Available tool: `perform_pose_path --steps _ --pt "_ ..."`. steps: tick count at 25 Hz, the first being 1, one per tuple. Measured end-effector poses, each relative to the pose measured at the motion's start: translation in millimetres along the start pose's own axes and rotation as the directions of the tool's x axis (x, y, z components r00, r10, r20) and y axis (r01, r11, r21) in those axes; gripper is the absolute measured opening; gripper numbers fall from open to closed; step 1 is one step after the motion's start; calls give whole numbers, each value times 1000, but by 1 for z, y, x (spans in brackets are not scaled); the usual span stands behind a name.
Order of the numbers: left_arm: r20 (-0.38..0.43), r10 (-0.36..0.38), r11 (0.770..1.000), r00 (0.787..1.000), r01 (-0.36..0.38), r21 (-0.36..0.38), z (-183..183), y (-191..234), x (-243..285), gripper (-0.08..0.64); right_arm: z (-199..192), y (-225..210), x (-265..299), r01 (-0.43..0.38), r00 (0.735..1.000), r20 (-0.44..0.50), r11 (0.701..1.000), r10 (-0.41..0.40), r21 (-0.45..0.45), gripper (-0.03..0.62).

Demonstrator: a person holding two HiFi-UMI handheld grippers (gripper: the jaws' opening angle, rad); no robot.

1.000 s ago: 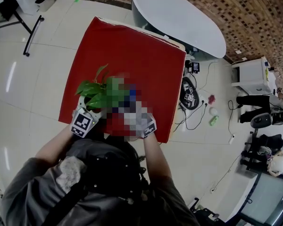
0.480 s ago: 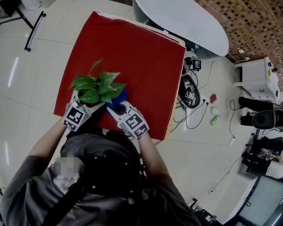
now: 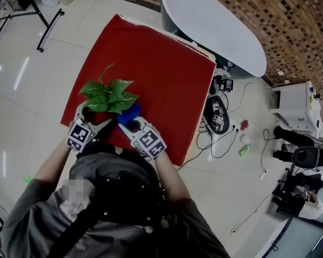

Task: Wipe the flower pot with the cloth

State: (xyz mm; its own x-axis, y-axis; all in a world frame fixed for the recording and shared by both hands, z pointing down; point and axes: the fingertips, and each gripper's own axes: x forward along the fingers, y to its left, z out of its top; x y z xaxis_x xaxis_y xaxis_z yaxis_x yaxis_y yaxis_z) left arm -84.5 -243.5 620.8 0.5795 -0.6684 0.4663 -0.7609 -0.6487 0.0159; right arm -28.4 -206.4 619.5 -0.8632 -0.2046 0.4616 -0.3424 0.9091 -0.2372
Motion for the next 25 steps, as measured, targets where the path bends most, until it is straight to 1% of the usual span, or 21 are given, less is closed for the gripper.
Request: perform_pose_path --steps 2,5,7,9,11,13,15,17,19,20,22,25 --pt "-7 53 997 999 -53 -54 -4 -2 -3 443 -2 1 -1 -31 999 -8 999 31 -14 78" --pt "14 136 987 991 -134 -91 5 -3 0 443 -1 1 3 -77 997 -21 996 76 -36 78" --pt "19 195 975 981 -191 -117 10 0 -2 443 -1 7 6 -103 994 -32 994 101 -48 78" --pt "12 239 961 971 -235 -144 8 3 -6 443 -1 15 9 -113 993 -34 992 112 -48 78" --pt "10 266 953 964 -262 -156 4 6 -7 443 -3 20 8 -109 994 -29 993 108 -40 78" --pt "11 283 947 959 -278 -159 3 8 -3 443 -6 21 -1 -94 995 -21 995 93 -26 78" --pt "1 287 942 958 -282 -179 3 7 4 449 -10 15 -17 -60 998 -8 998 60 -2 78" --pt "-11 296 937 955 -293 -188 5 5 11 454 -18 0 -38 2 1000 -10 1000 -2 27 78" --pt "4 320 934 948 -314 -169 11 6 13 454 -30 -24 -54 75 997 -38 996 -73 40 78" --pt "15 330 933 944 -323 -155 14 7 13 454 -33 -37 -58 101 994 -50 994 -99 36 78" --pt "26 335 935 942 -329 -130 17 9 15 440 -29 -60 -57 122 991 -56 993 -122 4 78" --pt "26 317 943 948 -313 -110 22 15 20 439 -12 -90 -37 103 992 -71 992 -109 -78 78"
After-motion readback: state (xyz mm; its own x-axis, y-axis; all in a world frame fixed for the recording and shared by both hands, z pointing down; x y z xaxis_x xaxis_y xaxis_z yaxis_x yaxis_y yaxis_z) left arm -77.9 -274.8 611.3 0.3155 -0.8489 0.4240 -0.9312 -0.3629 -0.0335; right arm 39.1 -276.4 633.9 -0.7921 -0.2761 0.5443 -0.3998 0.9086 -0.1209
